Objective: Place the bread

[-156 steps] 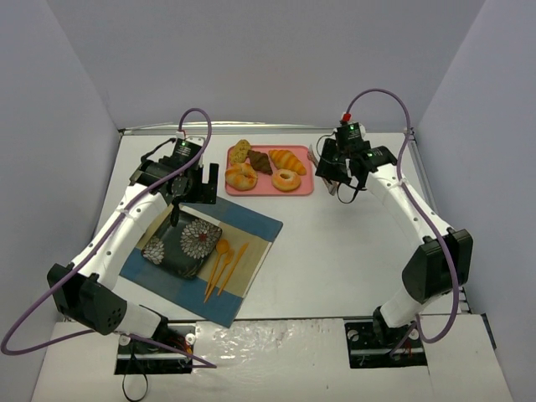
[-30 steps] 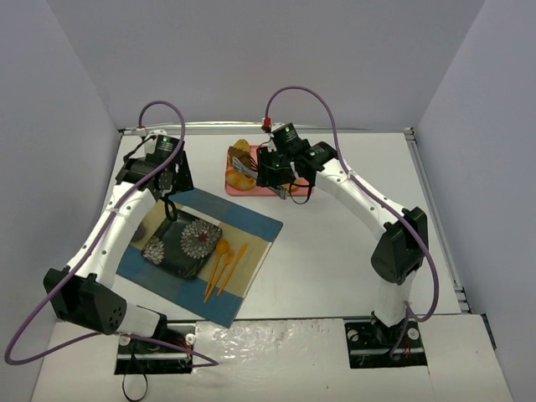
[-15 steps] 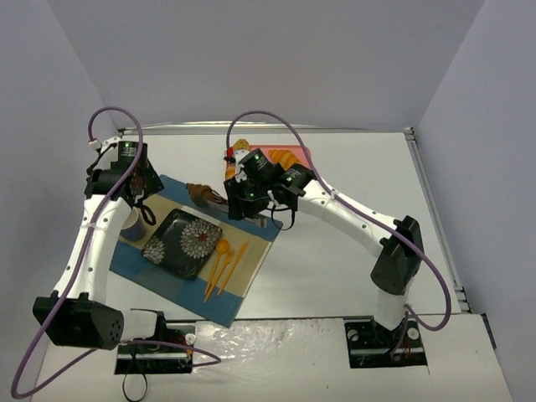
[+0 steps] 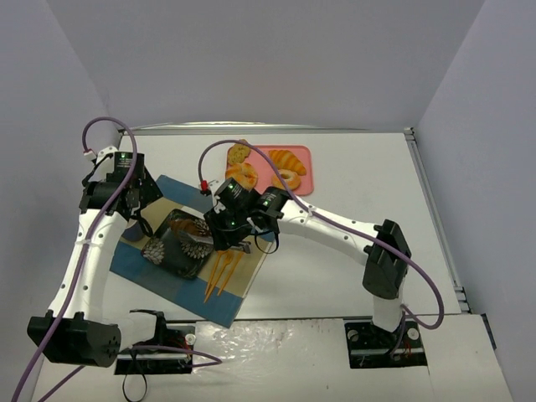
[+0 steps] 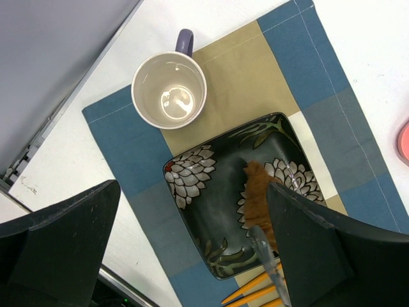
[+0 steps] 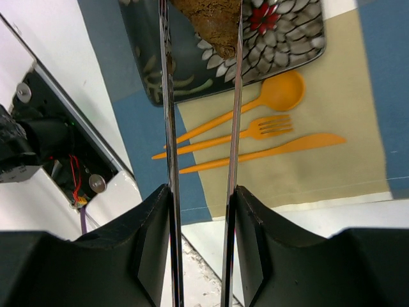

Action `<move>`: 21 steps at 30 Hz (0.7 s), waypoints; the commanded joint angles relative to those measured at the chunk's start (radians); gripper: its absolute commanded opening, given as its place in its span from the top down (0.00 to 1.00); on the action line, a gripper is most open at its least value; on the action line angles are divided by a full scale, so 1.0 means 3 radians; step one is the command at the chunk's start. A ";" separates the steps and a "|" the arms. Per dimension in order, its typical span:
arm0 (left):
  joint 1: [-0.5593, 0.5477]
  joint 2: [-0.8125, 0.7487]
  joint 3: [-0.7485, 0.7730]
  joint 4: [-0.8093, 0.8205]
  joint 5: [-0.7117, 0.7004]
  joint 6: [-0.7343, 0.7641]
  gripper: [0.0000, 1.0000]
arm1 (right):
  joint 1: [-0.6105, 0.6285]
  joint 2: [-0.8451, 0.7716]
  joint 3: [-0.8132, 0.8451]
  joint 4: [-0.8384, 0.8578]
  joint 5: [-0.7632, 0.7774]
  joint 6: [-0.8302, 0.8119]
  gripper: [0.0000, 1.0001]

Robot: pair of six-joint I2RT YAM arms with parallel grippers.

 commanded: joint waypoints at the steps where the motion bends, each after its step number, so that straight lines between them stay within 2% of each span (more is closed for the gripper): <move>1: 0.0022 -0.0112 0.0067 -0.0013 -0.0006 -0.0052 0.03 | 0.0075 0.0045 -0.0052 0.0241 0.0045 -0.0013 1.00; 15: 0.0022 -0.0136 0.0114 -0.0010 0.0055 -0.0015 0.03 | 0.0104 0.0321 -0.0050 0.0394 0.0172 -0.0019 0.99; 16: 0.0022 -0.0136 0.0117 -0.0007 0.0056 -0.0011 0.03 | 0.0110 0.0328 -0.0046 0.0388 0.0178 -0.0019 0.97; 18: 0.0022 -0.0131 0.0117 -0.0001 0.0066 -0.0001 0.03 | 0.0115 0.0337 -0.0031 0.0388 0.0195 -0.0019 0.83; 21: 0.0020 -0.0128 0.0120 0.0019 0.0076 0.0011 0.03 | 0.0123 0.0330 -0.0026 0.0385 0.0211 -0.0017 0.74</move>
